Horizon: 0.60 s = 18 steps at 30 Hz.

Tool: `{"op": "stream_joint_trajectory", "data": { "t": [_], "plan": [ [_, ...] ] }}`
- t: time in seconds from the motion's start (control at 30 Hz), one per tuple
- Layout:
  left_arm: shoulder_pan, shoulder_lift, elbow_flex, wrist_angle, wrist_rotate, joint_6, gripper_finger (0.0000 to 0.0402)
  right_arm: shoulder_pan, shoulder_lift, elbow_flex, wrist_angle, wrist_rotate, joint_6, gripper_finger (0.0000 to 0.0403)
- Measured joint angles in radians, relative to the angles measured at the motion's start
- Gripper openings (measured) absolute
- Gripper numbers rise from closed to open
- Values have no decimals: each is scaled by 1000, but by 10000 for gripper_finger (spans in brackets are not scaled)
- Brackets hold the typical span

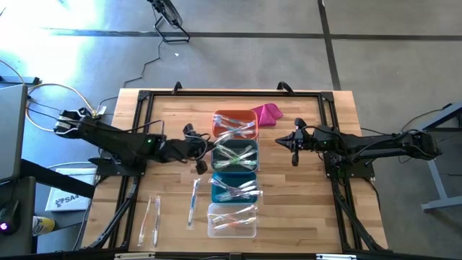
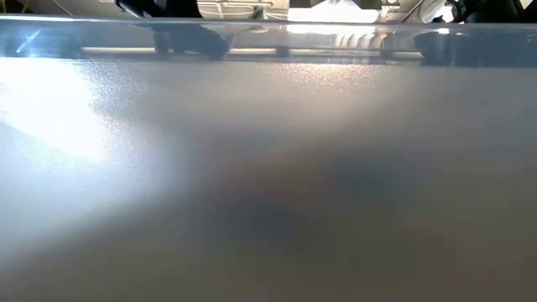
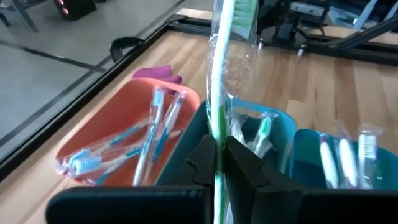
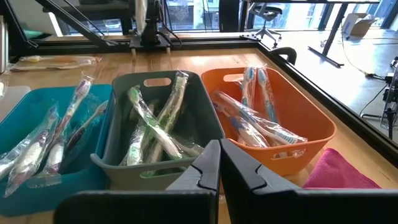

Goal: Pick & Place Toothbrushes
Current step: Put the green toothbrush into the green bin

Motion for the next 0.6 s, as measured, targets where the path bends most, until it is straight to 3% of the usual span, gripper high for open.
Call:
{"op": "stream_joint_trajectory", "data": {
  "t": [0.33,0.6],
  "plan": [
    [82,131,0,195,206,78,10,0,0,0,0,0,-3,4],
    [89,211,0,276,236,78,10,0,0,0,0,0,-3,4]
  ]
}}
